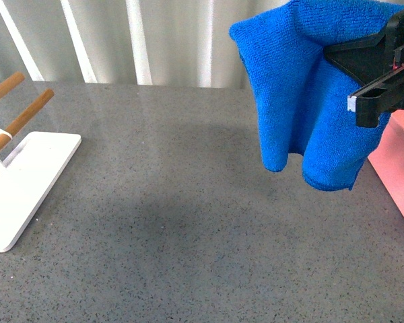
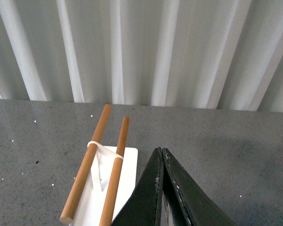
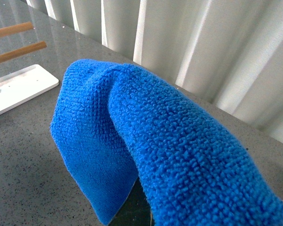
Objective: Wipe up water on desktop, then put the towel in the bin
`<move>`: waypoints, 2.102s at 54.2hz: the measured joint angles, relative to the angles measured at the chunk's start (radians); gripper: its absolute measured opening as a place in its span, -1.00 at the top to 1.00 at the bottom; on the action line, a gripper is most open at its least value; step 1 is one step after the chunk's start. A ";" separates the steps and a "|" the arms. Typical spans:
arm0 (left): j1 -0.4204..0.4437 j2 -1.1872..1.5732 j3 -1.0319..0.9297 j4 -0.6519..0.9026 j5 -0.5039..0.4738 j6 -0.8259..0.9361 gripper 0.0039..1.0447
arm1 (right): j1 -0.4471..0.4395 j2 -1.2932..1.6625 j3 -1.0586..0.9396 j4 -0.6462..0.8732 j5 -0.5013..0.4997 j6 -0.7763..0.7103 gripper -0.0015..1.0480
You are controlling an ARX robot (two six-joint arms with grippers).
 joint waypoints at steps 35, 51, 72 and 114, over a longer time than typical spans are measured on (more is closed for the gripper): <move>-0.081 -0.379 -0.011 -0.349 -0.074 0.000 0.93 | 0.004 0.004 -0.013 0.016 0.035 -0.002 0.92; -0.081 -0.488 -0.011 -0.455 -0.074 0.000 0.93 | 0.029 0.003 -0.013 0.011 0.041 -0.011 0.92; -0.081 -0.603 -0.011 -0.571 -0.074 0.000 0.93 | 0.024 0.000 -0.014 0.007 0.042 -0.011 0.92; -0.081 -0.763 -0.011 -0.737 -0.074 -0.001 -0.76 | 0.094 0.368 0.460 -0.516 0.285 0.311 0.92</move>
